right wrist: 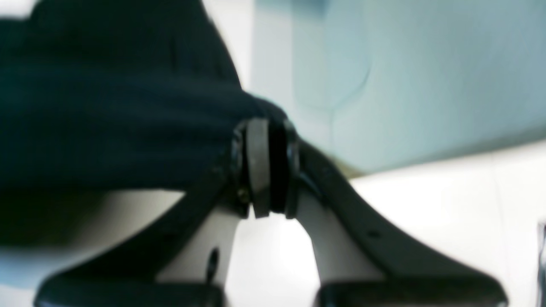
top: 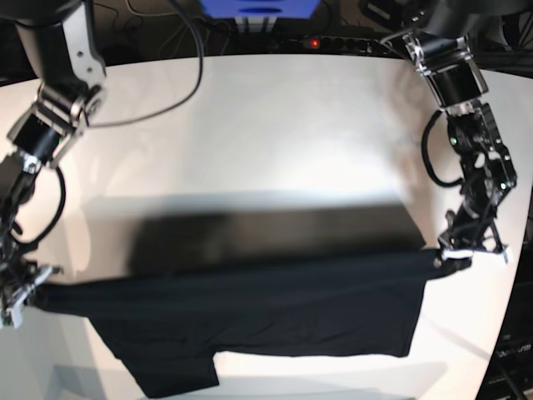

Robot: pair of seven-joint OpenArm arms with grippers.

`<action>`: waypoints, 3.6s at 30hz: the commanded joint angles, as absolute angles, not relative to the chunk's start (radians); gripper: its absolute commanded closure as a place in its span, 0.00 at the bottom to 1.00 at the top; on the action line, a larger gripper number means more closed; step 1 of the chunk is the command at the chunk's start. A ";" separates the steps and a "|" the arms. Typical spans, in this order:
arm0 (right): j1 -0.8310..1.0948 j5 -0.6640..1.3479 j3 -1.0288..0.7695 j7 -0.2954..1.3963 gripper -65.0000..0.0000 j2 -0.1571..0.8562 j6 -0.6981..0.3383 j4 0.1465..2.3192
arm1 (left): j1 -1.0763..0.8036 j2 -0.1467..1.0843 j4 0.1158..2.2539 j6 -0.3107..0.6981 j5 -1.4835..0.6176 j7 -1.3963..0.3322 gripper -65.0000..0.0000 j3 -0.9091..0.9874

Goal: Fold the T-shirt properly
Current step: 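Drag the folded edge back toward the collar side and release, then move both grippers to the hem corners of the shirt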

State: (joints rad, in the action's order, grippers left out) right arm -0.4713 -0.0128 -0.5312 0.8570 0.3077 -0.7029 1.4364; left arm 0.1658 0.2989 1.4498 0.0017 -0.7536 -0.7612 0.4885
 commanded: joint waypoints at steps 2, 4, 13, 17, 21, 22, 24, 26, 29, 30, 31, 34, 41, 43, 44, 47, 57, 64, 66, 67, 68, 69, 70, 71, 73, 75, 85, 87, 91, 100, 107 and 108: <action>-0.435 -0.002 -0.535 0.832 1.00 0.331 -0.698 1.503 | 0.150 0.317 1.494 0.004 -0.762 -0.739 1.00 0.496; -0.361 -0.002 -0.536 0.832 1.00 0.331 -0.698 1.555 | 0.105 0.317 1.527 0.004 -0.762 -0.739 1.00 0.506; -0.054 -0.002 -0.661 0.839 1.00 0.288 -0.698 1.725 | -0.136 0.305 1.656 0.004 -0.762 -0.739 1.00 0.545; 0.090 -0.002 -0.696 0.831 1.00 0.246 -0.698 1.768 | -0.274 0.292 1.716 0.004 -0.762 -0.737 1.00 0.547; 0.199 -0.002 -0.708 0.829 1.00 0.211 -0.698 1.804 | -0.400 0.263 1.774 0.005 -0.760 -0.737 1.00 0.587; 0.220 -0.002 -0.708 0.829 1.00 0.208 -0.698 1.808 | -0.429 0.246 1.784 0.005 -0.760 -0.737 1.00 0.604; 0.259 -0.002 -0.708 0.829 1.00 0.196 -0.698 1.811 | -0.470 0.220 1.797 0.005 -0.760 -0.739 1.00 0.638; 0.294 -0.002 -0.705 0.829 1.00 0.196 -0.698 1.813 | -0.496 0.211 1.797 0.005 -0.760 -0.739 1.00 0.667; 0.329 -0.002 -0.705 0.829 1.00 0.196 -0.698 1.811 | -0.536 0.208 1.801 0.005 -0.760 -0.739 1.00 0.674; 0.340 -0.002 -0.707 0.829 1.00 0.197 -0.698 1.811 | -0.549 0.208 1.801 0.005 -0.762 -0.739 1.00 0.674; 0.354 -0.004 -0.708 0.829 1.00 0.199 -0.698 1.811 | -0.559 0.206 1.801 0.005 -0.762 -0.739 1.00 0.674; 0.403 -0.004 -0.705 0.829 1.00 0.199 -0.698 1.811 | -0.596 0.183 1.801 0.005 -0.762 -0.739 1.00 0.680; 0.426 -0.004 -0.708 0.829 1.00 0.197 -0.698 1.807 | -0.648 0.173 1.801 0.005 -0.762 -0.739 1.00 0.677; 0.426 -0.004 -0.708 0.829 1.00 0.197 -0.698 1.807 | -0.648 0.173 1.801 0.005 -0.762 -0.739 1.00 0.680; 0.426 -0.004 -0.708 0.829 1.00 0.197 -0.698 1.807 | -0.648 0.173 1.801 0.005 -0.762 -0.739 1.00 0.680; 0.424 -0.004 -0.708 0.829 1.00 0.197 -0.698 1.807 | -0.654 0.176 1.801 0.005 -0.762 -0.773 1.00 0.684; 0.449 -0.002 -0.708 0.829 0.59 0.197 -0.698 1.833 | -0.650 0.166 1.842 0.005 -0.762 -0.842 0.53 0.797; 0.394 -0.002 -0.769 0.829 0.53 0.168 -0.698 1.920 | -0.648 0.174 1.945 0.005 -0.762 -0.834 0.21 0.820; 0.337 -0.002 -0.792 0.831 0.53 0.159 -0.698 1.931 | -0.618 0.174 1.972 0.005 -0.762 -0.835 0.22 0.863; 0.308 -0.002 -0.789 0.832 0.53 0.162 -0.698 1.931 | -0.590 0.174 1.979 0.005 -0.762 -0.842 0.23 0.880; 0.274 -0.004 -0.783 0.832 0.53 0.162 -0.698 1.926 | -0.561 0.176 1.977 0.005 -0.762 -0.842 0.23 0.894; 0.236 -0.005 -0.766 0.834 0.53 0.162 -0.698 1.922 | -0.533 0.177 1.977 0.005 -0.760 -0.842 0.23 0.905; 0.197 -0.005 -0.745 0.837 0.53 0.162 -0.698 1.916 | -0.504 0.179 1.977 0.005 -0.759 -0.843 0.23 0.912; 0.162 -0.005 -0.719 0.837 0.53 0.162 -0.698 1.906 | -0.475 0.186 1.975 0.005 -0.754 -0.843 0.23 0.915; 0.082 -0.005 -0.664 0.834 0.52 0.162 -0.698 1.877 | -0.409 0.206 1.972 0.005 -0.753 -0.843 0.23 0.915; -0.019 -0.007 -0.608 0.834 0.52 0.163 -0.698 1.817 | -0.340 0.213 1.957 0.005 -0.753 -0.843 0.22 0.909; -0.501 -0.127 -0.524 0.704 0.52 0.176 -0.698 1.245 | -0.028 0.288 1.687 0.005 -0.717 -0.834 0.22 0.754; -0.555 -0.159 -0.518 0.615 0.52 0.180 -0.698 1.116 | 0.031 0.295 1.623 0.005 -0.656 -0.832 0.22 0.702; -0.630 -0.231 -0.526 0.447 0.52 0.208 -0.698 0.872 | 0.143 0.295 1.477 0.007 -0.530 -0.754 0.22 0.605; -0.647 -0.251 -0.519 0.176 0.46 0.282 -0.588 0.605 | 0.300 0.344 1.147 0.007 -0.452 -0.452 0.22 0.332; -0.641 -0.252 -0.519 0.156 0.45 0.285 -0.556 0.590 | 0.400 0.348 0.898 0.007 -0.449 -0.308 0.22 0.213; -0.641 -0.252 -0.519 0.159 0.45 0.283 -0.556 0.590 | 0.410 0.348 0.877 0.007 -0.449 -0.288 0.22 0.189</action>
State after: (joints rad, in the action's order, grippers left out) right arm -0.6106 -0.2653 -0.5205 0.1833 0.2707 -0.5671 0.5751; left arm 0.3737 0.3328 0.8558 0.0032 -0.4469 -0.3099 0.1841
